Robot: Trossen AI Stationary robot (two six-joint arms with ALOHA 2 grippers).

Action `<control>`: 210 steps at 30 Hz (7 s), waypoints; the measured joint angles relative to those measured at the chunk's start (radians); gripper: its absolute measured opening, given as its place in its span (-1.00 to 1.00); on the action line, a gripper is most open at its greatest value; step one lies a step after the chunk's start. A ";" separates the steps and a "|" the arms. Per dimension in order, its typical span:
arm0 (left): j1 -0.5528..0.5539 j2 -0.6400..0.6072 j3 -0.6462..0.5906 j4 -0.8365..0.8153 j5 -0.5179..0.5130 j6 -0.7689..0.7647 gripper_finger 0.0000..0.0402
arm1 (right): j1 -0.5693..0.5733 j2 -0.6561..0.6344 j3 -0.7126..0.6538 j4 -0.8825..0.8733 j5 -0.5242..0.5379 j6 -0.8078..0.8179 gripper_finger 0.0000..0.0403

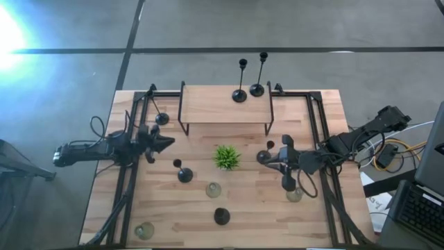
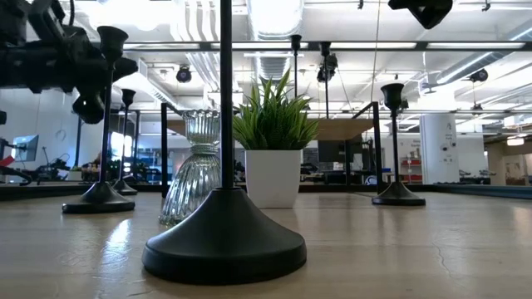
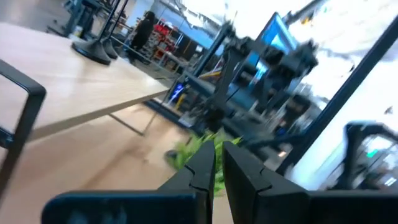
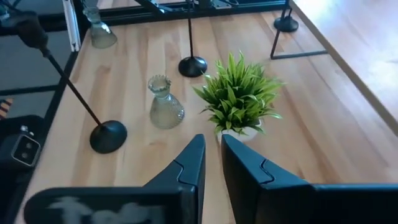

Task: Pick & Place candle stick holders
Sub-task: Put the small black candle holder on the shelf

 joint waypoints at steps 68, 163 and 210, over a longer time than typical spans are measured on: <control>-0.013 0.438 0.029 0.026 0.446 0.412 -0.12 | -0.001 -0.052 -0.008 0.051 0.139 -0.017 -0.79; 0.374 1.061 0.894 0.047 -0.118 0.644 -0.92 | -0.001 -0.051 -0.102 0.025 0.212 0.104 -0.79; 0.707 1.258 0.926 0.087 0.054 0.548 -0.88 | -0.001 -0.053 -0.127 0.004 0.234 0.123 -0.79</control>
